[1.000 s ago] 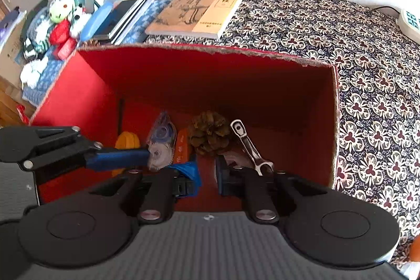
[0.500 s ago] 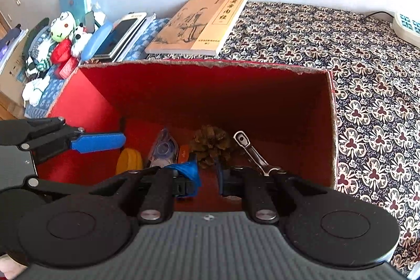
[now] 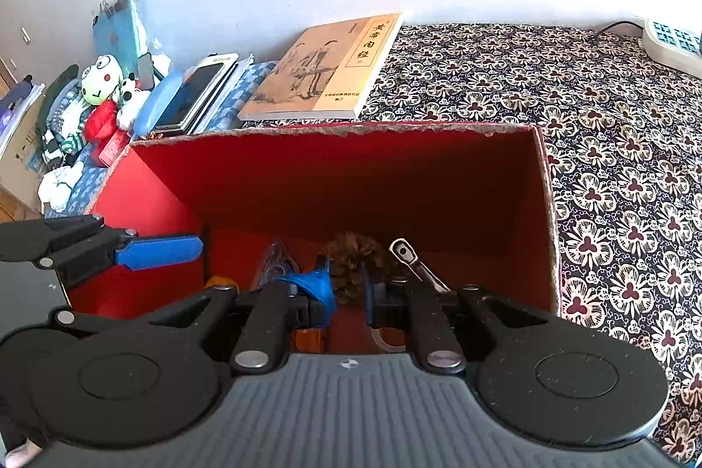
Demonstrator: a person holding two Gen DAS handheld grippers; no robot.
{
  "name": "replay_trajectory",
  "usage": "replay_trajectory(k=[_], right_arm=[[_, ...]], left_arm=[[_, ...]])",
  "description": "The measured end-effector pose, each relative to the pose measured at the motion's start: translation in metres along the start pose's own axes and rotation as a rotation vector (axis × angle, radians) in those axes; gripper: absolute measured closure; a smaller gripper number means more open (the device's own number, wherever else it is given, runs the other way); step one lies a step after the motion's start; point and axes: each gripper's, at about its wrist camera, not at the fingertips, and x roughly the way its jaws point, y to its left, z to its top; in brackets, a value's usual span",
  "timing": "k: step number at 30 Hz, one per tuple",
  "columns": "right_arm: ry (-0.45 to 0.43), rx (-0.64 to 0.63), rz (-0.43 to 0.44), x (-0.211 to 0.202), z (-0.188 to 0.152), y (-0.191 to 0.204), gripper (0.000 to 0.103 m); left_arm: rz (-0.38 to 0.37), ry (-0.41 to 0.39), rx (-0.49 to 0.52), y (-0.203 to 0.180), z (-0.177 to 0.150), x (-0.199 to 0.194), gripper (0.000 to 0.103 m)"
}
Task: Organize rigid objects
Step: 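Withdraw the right tool up out of the red box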
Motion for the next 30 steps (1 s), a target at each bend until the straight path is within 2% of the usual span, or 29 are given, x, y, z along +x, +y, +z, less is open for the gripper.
replay_trajectory(k=[7, 15, 23, 30], right_arm=[[-0.007, 0.005, -0.001, -0.002, -0.002, 0.001, 0.103], [-0.014, 0.011, -0.004, -0.003, -0.003, 0.001, 0.103], [-0.017, 0.012, -0.005, -0.003, -0.003, 0.0, 0.103], [-0.039, 0.023, -0.019, -0.005, -0.004, 0.0, 0.103]], left_arm=[[0.037, -0.026, -0.002, 0.003, 0.002, -0.002, 0.042], [-0.011, 0.016, -0.064, 0.014, 0.004, 0.008, 0.042], [0.028, 0.011, -0.065, 0.012, 0.002, 0.008, 0.041], [0.028, 0.011, -0.084, 0.016, 0.003, 0.009, 0.04]])
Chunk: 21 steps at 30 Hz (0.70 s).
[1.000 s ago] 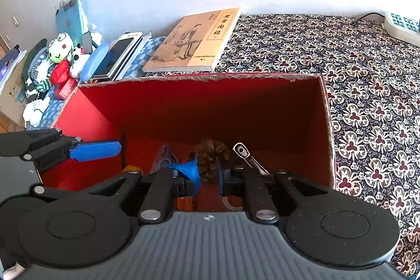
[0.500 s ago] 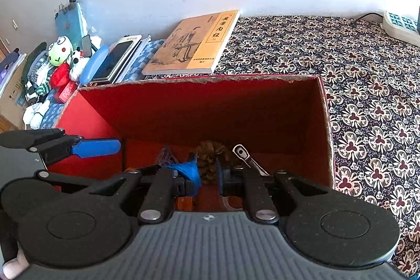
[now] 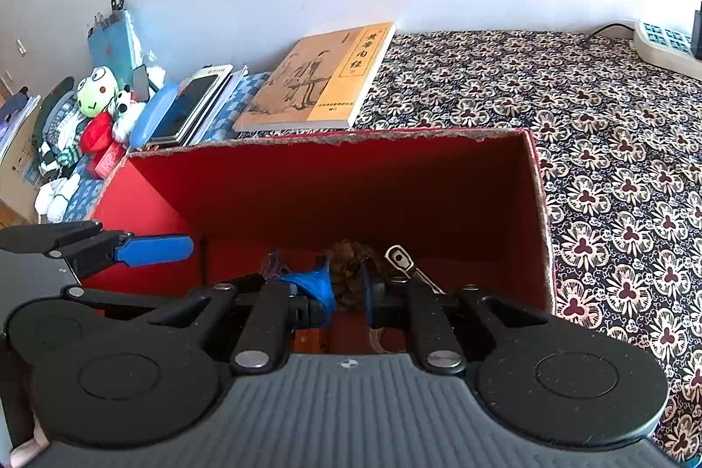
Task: Organize rigid objects
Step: 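Withdraw the right tool up out of the red box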
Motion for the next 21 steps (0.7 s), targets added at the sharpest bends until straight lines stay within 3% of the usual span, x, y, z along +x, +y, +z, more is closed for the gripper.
replay_trajectory(k=[21], right_arm=[[-0.086, 0.042, -0.04, -0.0091, -0.0049, 0.0014, 0.103]], left_arm=[[0.06, -0.012, -0.019, 0.0006, -0.001, -0.0011, 0.04]])
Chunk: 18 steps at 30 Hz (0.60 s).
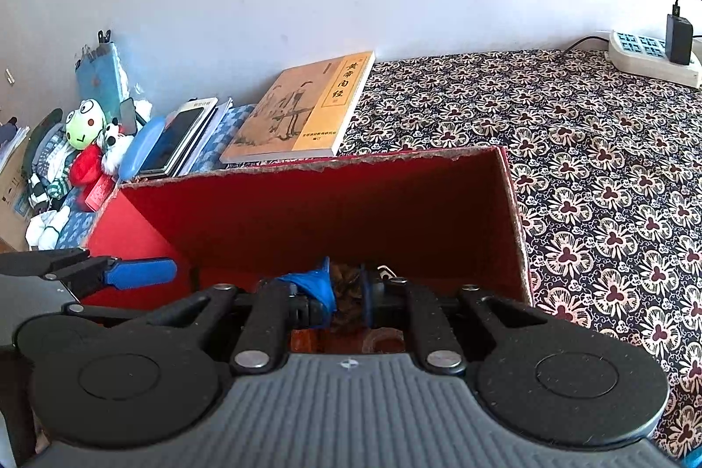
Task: Organize rigid objects
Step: 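Withdraw the right tool up out of the red box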
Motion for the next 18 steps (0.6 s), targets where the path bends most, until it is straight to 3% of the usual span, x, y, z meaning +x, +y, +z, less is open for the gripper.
replay_trajectory(k=[18], right_arm=[[-0.035, 0.01, -0.025, -0.0031, -0.0016, 0.0017, 0.103]], left_arm=[[0.075, -0.021, -0.028, 0.0009, -0.0011, -0.0034, 0.04]])
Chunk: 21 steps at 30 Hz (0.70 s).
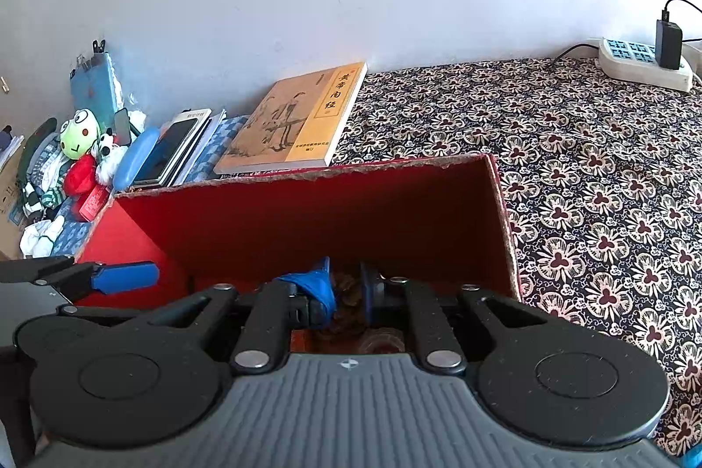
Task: Organize rigid objects
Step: 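Withdraw the right tool up out of the red box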
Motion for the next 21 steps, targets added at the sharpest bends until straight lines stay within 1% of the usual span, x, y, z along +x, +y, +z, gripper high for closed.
replay_trajectory(k=[4, 7, 9, 11, 13, 17, 21], right_arm=[[-0.015, 0.002, -0.017, -0.002, -0.001, 0.001, 0.103], [-0.015, -0.022, -0.048, -0.005, 0.0, 0.005, 0.103], [-0.03, -0.028, -0.075, -0.011, 0.0, 0.007, 0.103], [-0.052, -0.02, -0.092, -0.02, 0.0, 0.008, 0.101], [-0.061, -0.009, -0.088, -0.032, -0.001, 0.008, 0.101], [-0.086, 0.02, -0.068, -0.057, -0.006, 0.01, 0.099], [-0.103, 0.014, -0.04, -0.087, -0.015, 0.017, 0.098]], left_arm=[[0.007, -0.015, -0.001, 0.0, 0.0, -0.002, 0.04], [0.026, -0.029, -0.003, 0.0, -0.001, -0.006, 0.037], [0.059, -0.048, 0.001, -0.002, -0.001, -0.015, 0.036], [0.063, -0.063, -0.02, 0.001, -0.003, -0.028, 0.034], [0.06, -0.072, -0.039, 0.004, -0.004, -0.044, 0.033], [0.113, -0.104, -0.039, 0.001, -0.01, -0.076, 0.031], [0.134, -0.109, -0.055, -0.005, -0.019, -0.104, 0.031]])
